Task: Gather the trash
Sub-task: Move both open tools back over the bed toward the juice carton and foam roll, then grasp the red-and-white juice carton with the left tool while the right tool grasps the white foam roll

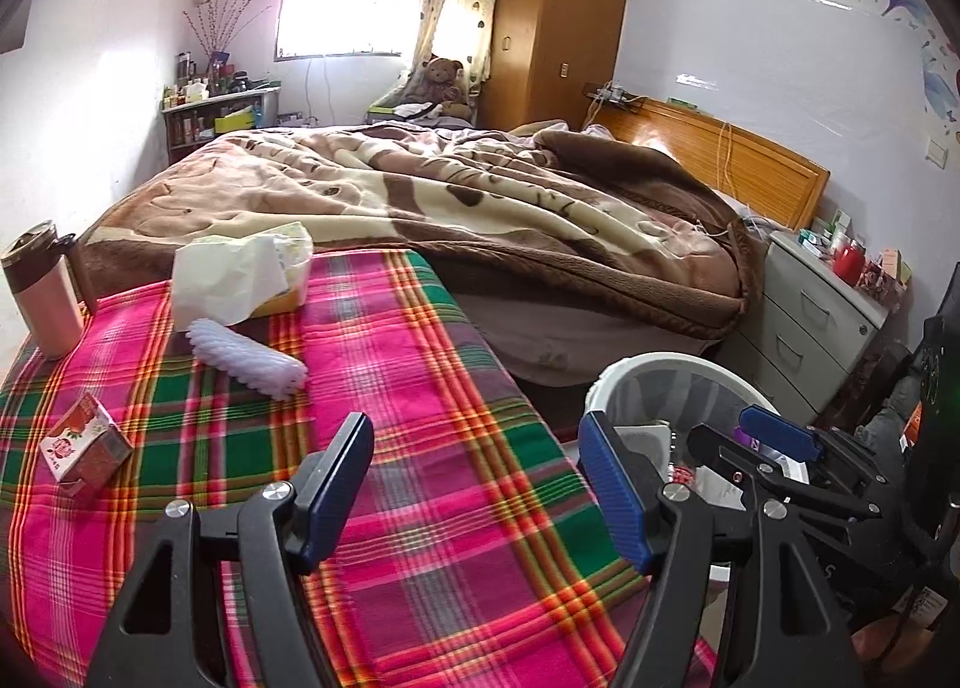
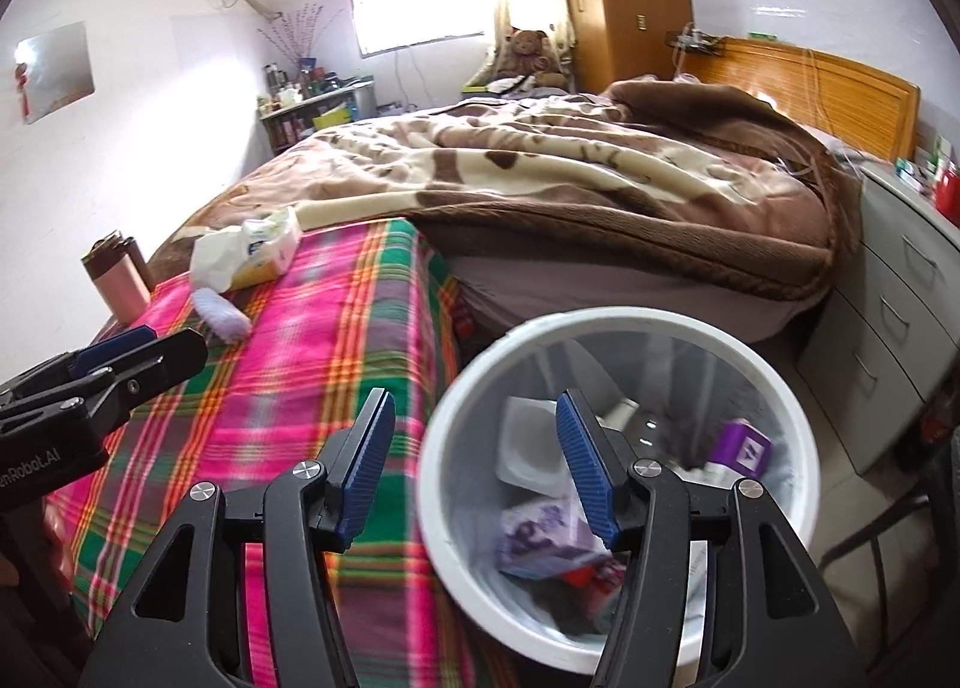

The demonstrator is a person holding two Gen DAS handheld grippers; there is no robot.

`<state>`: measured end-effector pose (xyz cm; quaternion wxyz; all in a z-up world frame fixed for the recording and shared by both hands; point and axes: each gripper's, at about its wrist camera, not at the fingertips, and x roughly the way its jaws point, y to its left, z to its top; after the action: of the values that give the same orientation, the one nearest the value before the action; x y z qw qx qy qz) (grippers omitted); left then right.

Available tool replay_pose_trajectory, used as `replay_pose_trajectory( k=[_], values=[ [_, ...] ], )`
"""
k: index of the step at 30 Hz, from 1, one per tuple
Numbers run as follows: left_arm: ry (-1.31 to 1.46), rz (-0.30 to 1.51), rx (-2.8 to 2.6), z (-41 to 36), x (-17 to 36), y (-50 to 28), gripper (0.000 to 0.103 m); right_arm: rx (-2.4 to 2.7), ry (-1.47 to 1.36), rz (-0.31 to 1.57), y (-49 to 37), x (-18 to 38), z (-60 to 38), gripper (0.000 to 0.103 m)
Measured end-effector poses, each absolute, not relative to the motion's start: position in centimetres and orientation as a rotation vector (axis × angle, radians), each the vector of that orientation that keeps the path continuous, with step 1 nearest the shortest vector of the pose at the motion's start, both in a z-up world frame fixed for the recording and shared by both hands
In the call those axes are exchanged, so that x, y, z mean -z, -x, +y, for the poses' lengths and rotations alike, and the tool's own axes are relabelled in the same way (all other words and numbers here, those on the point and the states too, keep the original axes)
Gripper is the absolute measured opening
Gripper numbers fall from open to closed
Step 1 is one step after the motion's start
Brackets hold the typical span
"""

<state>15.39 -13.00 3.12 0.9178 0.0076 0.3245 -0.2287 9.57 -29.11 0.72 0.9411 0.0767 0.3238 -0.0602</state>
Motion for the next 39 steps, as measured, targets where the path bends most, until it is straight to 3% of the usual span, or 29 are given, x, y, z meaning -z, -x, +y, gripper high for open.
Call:
replay_pose_trajectory(
  k=[20, 24, 39],
  values=[
    [0.032, 0.679, 0.245, 0.0, -1.8, -19.1, 0.076, -0.096, -0.066, 0.676, -16.8, -0.8, -21.2, 0.064],
    [0.031, 0.695, 0.199, 2.6, -1.2, -19.8, 0.077, -0.153, -0.052, 0.685, -18.4, -0.5, -19.5, 0.073],
    [0.034, 0.758, 0.118, 9.1, 1.5, -24.0, 0.081, -0.238, 0.038, 0.754, -24.8, 1.4, -15.1, 0.073]
  ],
)
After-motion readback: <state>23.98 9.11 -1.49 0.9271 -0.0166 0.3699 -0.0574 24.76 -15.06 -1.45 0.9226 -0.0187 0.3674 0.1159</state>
